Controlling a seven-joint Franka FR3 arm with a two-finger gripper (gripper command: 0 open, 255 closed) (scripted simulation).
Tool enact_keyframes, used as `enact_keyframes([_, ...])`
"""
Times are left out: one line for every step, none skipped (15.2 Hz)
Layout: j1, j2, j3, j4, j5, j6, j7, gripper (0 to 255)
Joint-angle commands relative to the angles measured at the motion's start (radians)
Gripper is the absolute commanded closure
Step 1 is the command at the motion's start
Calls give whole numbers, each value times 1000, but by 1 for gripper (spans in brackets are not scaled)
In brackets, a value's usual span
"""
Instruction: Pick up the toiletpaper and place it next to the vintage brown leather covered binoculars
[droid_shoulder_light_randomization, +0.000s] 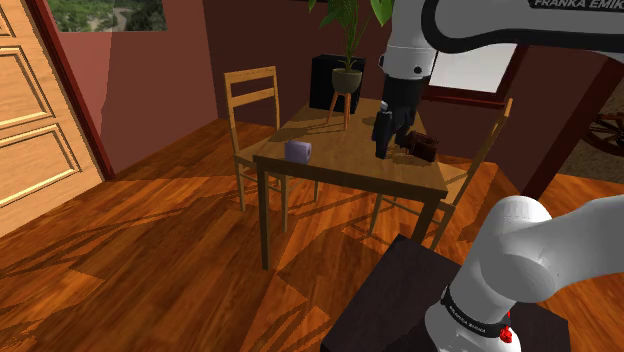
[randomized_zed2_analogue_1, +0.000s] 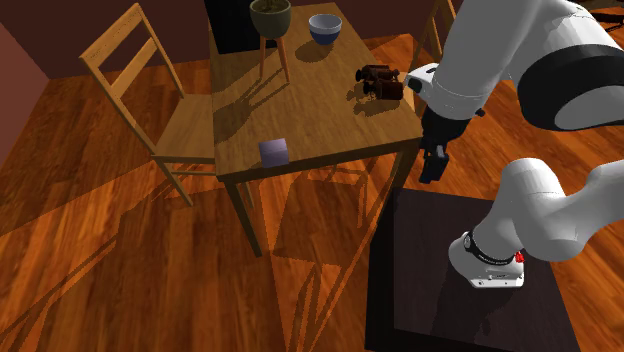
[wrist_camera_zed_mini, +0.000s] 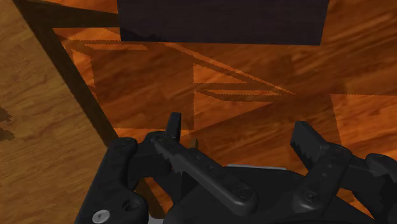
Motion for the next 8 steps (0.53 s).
enact_keyframes([0, 0, 0, 0, 0, 0, 0, 0])
enact_keyframes([3, -44, -20, -59, -17, 61, -38, 0])
enact_keyframes([6, -85, -41, -117, -34, 122, -76, 0])
enact_keyframes([8, -124, -65, -173, -51, 185, -113, 0])
enact_keyframes([10, -159, -91, -227, -69, 249, -152, 0])
enact_keyframes([10, -191, -120, -278, -88, 314, -191, 0])
enact_keyframes([9, -219, -151, -327, -108, 382, -230, 0])
enact_keyframes([8, -242, -185, -374, -129, 451, -271, 0])
